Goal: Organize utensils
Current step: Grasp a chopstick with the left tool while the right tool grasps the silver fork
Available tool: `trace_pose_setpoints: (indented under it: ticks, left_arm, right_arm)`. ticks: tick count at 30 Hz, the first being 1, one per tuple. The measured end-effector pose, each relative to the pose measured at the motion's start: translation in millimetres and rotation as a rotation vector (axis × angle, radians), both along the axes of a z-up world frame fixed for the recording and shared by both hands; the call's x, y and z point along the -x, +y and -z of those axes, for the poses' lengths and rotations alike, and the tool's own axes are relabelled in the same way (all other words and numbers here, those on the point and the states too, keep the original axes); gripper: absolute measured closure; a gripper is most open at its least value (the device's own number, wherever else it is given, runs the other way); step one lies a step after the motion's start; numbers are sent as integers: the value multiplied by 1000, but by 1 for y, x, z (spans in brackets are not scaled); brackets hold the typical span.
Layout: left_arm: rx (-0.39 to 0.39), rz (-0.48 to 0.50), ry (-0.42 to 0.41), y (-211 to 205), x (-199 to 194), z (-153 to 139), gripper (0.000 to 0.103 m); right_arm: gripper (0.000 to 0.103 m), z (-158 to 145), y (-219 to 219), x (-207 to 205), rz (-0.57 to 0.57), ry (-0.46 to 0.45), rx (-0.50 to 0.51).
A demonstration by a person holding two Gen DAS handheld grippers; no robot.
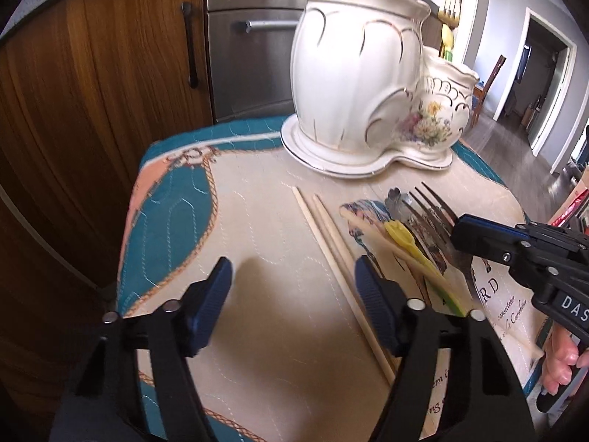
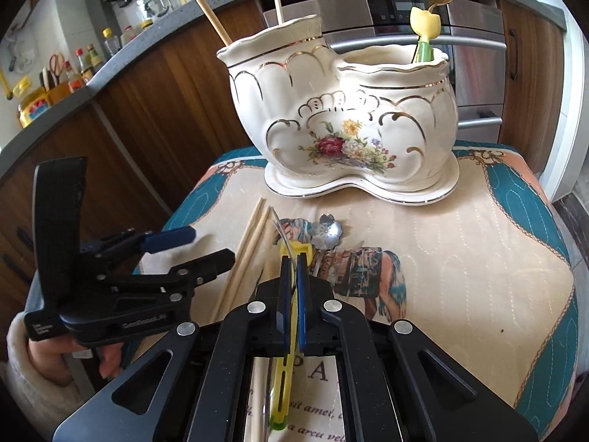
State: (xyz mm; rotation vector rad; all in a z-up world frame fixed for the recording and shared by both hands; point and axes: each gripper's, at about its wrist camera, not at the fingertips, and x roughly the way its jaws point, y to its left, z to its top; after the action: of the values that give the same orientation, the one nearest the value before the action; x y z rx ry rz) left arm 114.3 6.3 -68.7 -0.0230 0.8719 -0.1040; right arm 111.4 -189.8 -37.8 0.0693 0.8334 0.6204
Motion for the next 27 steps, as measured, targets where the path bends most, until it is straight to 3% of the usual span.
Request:
trace_pose_setpoints:
  ticks: [8,10,16,21,25,27]
  left_arm:
    - [-33,23,27,-14,7,4,52]
    - [-48,20,36,-16,8,5,60]
    - [-47,31,62,-19,9,7,60]
    - [-96,80,69,-34,17,6,62]
    - [-92,51,75,-25,15,5,90]
    - [-82,48,75,-21,15,4,92]
  right_arm:
    - [99,-11,-10,5,3,-29,-23]
    - [99,-14,-10,7,4,-42,-22]
    - [99,-19,-13,10,2,-63,-29]
    - [99,-23,-16,11,6,-79,-36]
    - [100,-29,-21,14,6,-97,-65]
    - [99,-32,-23,15,6,-108,-79]
